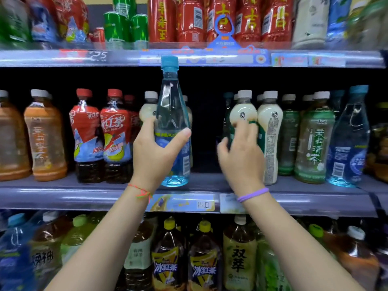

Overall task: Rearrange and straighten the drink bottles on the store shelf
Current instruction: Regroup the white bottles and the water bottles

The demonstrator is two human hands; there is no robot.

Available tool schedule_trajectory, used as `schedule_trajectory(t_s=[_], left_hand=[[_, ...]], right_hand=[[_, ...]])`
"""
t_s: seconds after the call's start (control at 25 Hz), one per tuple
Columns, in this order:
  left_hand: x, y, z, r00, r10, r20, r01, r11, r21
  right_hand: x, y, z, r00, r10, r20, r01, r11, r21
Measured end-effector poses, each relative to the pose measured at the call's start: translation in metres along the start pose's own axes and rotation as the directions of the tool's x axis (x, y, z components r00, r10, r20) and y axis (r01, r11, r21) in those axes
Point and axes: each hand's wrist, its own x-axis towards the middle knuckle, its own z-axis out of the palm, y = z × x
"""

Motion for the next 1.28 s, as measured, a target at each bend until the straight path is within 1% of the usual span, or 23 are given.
schedule_trajectory(t_s=[0.04, 0.12, 0.2, 0.32, 0.4, 0.48, 0.56, 0.6, 0.64, 0.68, 0.72, 0.76, 0.8, 0.88, 0.92, 1.0, 1.04, 1.08, 1.12, 1.16, 1.2, 1.24, 1.28], left_hand=[[-0.001, 0.0, 0.01, 1.0, -0.02, 0.014, 0.02, 1.0, -0.014], [0.002, -0.001, 0.031, 0.996, -0.059, 0.066, 0.061, 0.998, -0.03], [0.008, -0.002, 0.053, 0.981, -0.122, 0.153, 0.119, 0.993, 0.027], [0.012, -0.016, 0.079, 0.938, -0.257, 0.234, 0.208, 0.954, 0.214], [0.012, -0.025, 0.087, 0.9, -0.357, 0.251, 0.307, 0.926, 0.22], [0.016, -0.027, 0.089, 0.848, -0.426, 0.315, 0.377, 0.903, 0.205], [0.019, -0.024, 0.086, 0.776, -0.468, 0.423, 0.38, 0.882, 0.278], [0.019, -0.022, 0.082, 0.759, -0.477, 0.443, 0.368, 0.876, 0.312], [0.019, -0.023, 0.077, 0.781, -0.452, 0.431, 0.342, 0.887, 0.31], [0.017, -0.023, 0.071, 0.832, -0.394, 0.392, 0.304, 0.913, 0.273], [0.014, -0.024, 0.063, 0.876, -0.343, 0.339, 0.281, 0.935, 0.218], [0.012, -0.025, 0.054, 0.9, -0.313, 0.303, 0.276, 0.948, 0.158], [0.01, -0.028, 0.046, 0.902, -0.307, 0.303, 0.285, 0.951, 0.116], [0.002, -0.029, 0.036, 0.89, -0.3, 0.342, 0.283, 0.954, 0.099], [-0.003, -0.028, 0.033, 0.911, -0.255, 0.324, 0.23, 0.966, 0.114], [-0.008, -0.028, 0.023, 0.983, -0.084, 0.163, 0.046, 0.973, 0.226], [-0.007, -0.028, 0.018, 0.996, 0.028, 0.085, -0.054, 0.946, 0.32], [-0.005, -0.029, 0.014, 0.991, 0.13, 0.043, -0.136, 0.902, 0.41], [-0.003, -0.029, 0.013, 0.979, 0.202, 0.036, -0.195, 0.858, 0.476], [-0.002, -0.029, 0.014, 0.968, 0.246, 0.046, -0.232, 0.816, 0.53], [-0.004, -0.03, 0.017, 0.958, 0.282, 0.058, -0.262, 0.768, 0.585], [-0.007, -0.029, 0.022, 0.944, 0.324, 0.065, -0.29, 0.72, 0.631], [-0.01, -0.028, 0.027, 0.926, 0.371, 0.068, -0.324, 0.691, 0.646]], right_hand=[[0.002, 0.01, -0.01, 0.998, 0.058, -0.023, -0.059, 0.997, -0.059], [0.003, 0.023, -0.019, 0.986, 0.155, 0.054, -0.146, 0.979, -0.144], [0.001, 0.027, -0.021, 0.975, 0.178, 0.136, -0.152, 0.971, -0.184], [0.001, 0.028, -0.023, 0.969, 0.178, 0.17, -0.138, 0.965, -0.222], [0.004, 0.031, -0.023, 0.953, 0.208, 0.218, -0.148, 0.953, -0.265], [0.008, 0.034, -0.02, 0.924, 0.251, 0.287, -0.191, 0.957, -0.22], [0.009, 0.034, -0.017, 0.903, 0.259, 0.342, -0.24, 0.966, -0.095], [0.007, 0.032, -0.015, 0.901, 0.248, 0.356, -0.25, 0.967, -0.04], [0.004, 0.029, -0.014, 0.901, 0.238, 0.363, -0.258, 0.966, 0.007], [0.001, 0.024, -0.012, 0.902, 0.227, 0.367, -0.263, 0.963, 0.05], [-0.002, 0.018, -0.01, 0.903, 0.212, 0.375, -0.264, 0.96, 0.091], [-0.005, 0.011, -0.008, 0.904, 0.191, 0.382, -0.254, 0.96, 0.121], [-0.006, 0.004, -0.004, 0.903, 0.161, 0.397, -0.236, 0.961, 0.147], [-0.009, -0.012, 0.006, 0.887, 0.076, 0.455, -0.2, 0.952, 0.23], [-0.011, -0.019, 0.01, 0.873, 0.029, 0.487, -0.194, 0.936, 0.292], [-0.015, -0.026, 0.017, 0.864, -0.038, 0.503, -0.175, 0.913, 0.369], [-0.015, -0.026, 0.019, 0.881, -0.037, 0.471, -0.152, 0.922, 0.357], [-0.014, -0.022, 0.021, 0.905, -0.024, 0.424, -0.122, 0.942, 0.314], [-0.011, -0.016, 0.021, 0.921, -0.023, 0.389, -0.076, 0.968, 0.238], [-0.008, -0.011, 0.02, 0.92, -0.043, 0.39, -0.014, 0.99, 0.141], [-0.006, -0.007, 0.02, 0.9, -0.063, 0.43, 0.048, 0.998, 0.047], [-0.005, -0.004, 0.019, 0.874, -0.073, 0.48, 0.093, 0.996, -0.017], [-0.005, -0.001, 0.019, 0.861, -0.065, 0.504, 0.102, 0.994, -0.046]])
